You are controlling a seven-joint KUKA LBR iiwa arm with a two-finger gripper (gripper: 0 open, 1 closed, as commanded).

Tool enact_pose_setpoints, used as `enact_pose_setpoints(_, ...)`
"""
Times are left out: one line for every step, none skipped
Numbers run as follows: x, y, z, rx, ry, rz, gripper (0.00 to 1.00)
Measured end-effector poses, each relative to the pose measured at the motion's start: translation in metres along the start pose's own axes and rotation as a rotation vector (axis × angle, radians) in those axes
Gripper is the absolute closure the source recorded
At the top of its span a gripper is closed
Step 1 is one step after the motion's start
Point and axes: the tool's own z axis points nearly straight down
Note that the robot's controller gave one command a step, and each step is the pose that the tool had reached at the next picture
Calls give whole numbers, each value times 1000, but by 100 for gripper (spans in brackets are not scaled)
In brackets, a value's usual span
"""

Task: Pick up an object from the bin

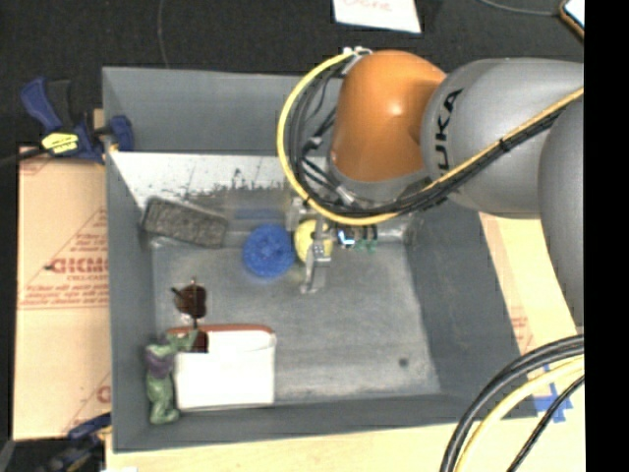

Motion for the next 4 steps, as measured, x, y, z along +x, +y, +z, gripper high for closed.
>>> enact_pose_setpoints(-2, 0, -5, -1, -8, 2, 0)
enact_pose_setpoints(-38, -2, 118, 0, -11, -56, 0)
enact_pose_setpoints(-30, 9, 49, 0, -23, -82, 0)
enact_pose_setpoints(-36, 0, 110, -2, -15, -59, 0)
